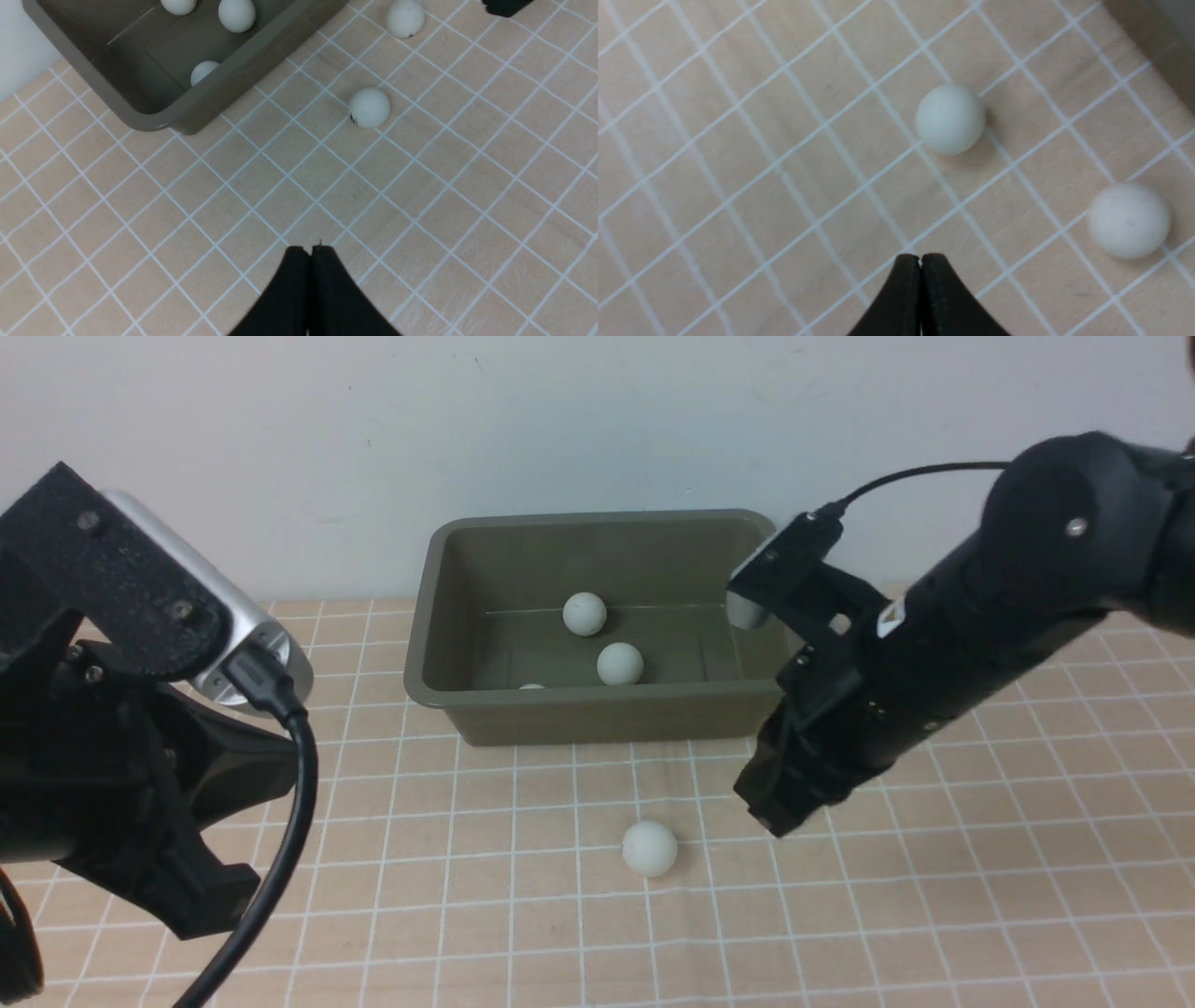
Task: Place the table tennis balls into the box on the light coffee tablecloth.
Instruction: 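Reach for and grasp a ping pong ball on the table beside the basket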
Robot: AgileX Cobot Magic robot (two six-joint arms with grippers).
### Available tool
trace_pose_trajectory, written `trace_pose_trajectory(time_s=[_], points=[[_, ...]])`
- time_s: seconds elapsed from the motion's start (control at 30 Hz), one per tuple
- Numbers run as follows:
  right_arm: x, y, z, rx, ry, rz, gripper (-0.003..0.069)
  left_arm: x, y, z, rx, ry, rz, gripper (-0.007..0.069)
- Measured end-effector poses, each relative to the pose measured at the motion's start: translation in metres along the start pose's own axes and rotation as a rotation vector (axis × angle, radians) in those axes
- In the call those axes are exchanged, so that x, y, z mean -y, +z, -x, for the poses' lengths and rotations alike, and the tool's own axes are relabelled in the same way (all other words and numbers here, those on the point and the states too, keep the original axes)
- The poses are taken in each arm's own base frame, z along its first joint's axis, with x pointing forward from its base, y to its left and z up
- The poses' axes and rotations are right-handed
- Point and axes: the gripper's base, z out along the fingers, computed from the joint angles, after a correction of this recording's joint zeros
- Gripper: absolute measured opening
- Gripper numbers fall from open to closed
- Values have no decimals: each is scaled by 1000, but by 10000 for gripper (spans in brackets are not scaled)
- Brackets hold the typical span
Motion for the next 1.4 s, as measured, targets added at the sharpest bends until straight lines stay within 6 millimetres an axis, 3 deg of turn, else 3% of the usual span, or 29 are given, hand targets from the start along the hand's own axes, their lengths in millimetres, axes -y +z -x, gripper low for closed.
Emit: trace_pose_trajectory(time_s=[0.2,0.4,0.5,0.87,1.07,1.4], points=[[5,23,15,50,1,5,70,0,0,0,0,2,3,-69],[8,55,13,21,13,69,274,-2,0,-1,-11,21,24,-69],[11,68,11,4,18,72,343,-2,0,-1,-13,18,25,-69],[21,97,24,0,40,97,372,-1,0,-4,-39,7,16,-69],[22,110,21,-27,43,106,372,-1,0,-5,-55,7,8,-69],[11,138,17,-104,-18,108,371,-1,0,-5,-56,6,8,-69]])
